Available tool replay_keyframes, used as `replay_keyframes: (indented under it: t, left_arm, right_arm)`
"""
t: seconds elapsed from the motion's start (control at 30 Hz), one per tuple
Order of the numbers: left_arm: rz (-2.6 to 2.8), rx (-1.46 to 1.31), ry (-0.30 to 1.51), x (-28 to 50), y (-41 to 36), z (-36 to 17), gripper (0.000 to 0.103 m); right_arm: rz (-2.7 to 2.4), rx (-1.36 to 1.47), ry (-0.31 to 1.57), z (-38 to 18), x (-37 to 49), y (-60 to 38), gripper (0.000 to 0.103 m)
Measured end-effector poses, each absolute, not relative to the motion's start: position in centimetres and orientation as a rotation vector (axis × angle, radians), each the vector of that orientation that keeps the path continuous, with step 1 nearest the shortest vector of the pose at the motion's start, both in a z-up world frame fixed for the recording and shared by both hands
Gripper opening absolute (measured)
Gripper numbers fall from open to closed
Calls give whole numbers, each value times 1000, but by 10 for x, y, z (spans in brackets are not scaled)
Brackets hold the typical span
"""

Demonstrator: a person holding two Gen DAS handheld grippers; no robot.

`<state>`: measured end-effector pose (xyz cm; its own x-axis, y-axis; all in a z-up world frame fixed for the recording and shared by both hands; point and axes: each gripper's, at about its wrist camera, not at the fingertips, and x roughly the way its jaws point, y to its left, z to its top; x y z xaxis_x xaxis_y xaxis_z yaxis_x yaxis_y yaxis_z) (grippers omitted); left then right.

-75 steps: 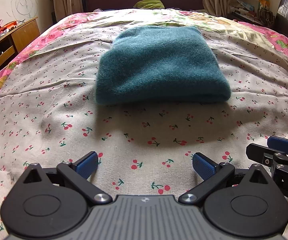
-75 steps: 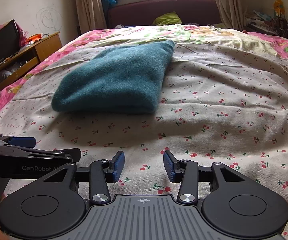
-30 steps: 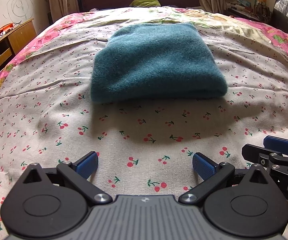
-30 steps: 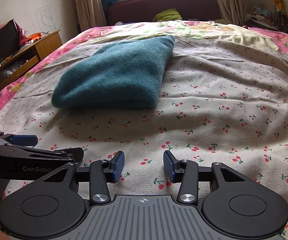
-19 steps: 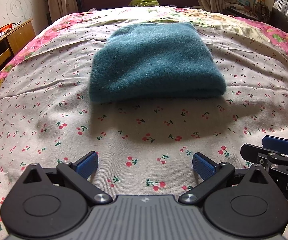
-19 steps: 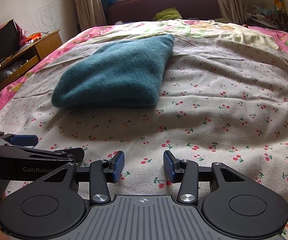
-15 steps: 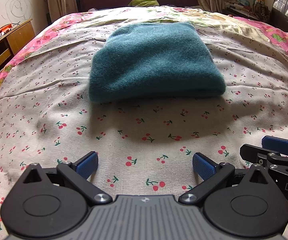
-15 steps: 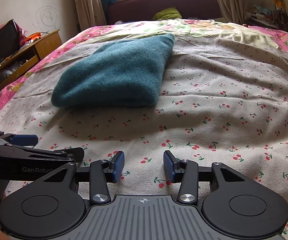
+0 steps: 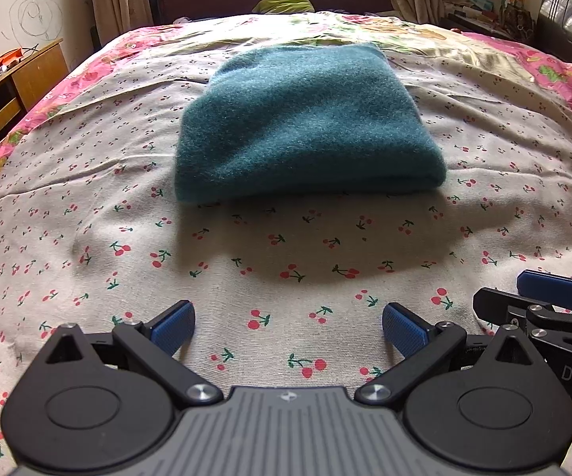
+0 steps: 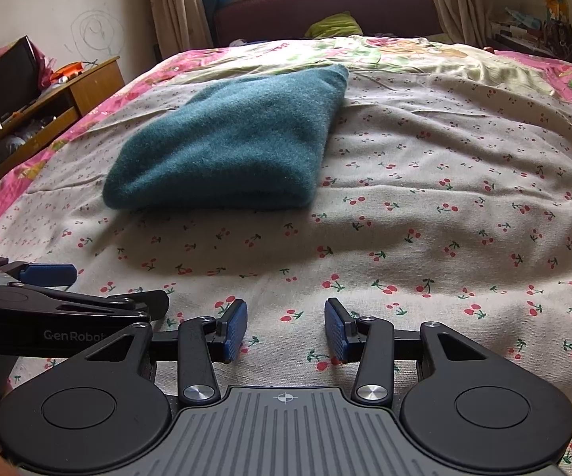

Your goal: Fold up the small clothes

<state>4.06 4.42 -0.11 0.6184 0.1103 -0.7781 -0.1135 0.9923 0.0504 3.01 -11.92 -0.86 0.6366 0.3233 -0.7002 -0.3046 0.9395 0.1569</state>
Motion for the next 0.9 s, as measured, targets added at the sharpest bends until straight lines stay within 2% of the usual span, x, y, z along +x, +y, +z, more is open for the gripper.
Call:
replay_keyframes:
  t: [0.9]
  left_arm:
    - [127,-1,891,39,41,0,103]
  right_arm:
    - [359,26,806,-8,30,-119,43]
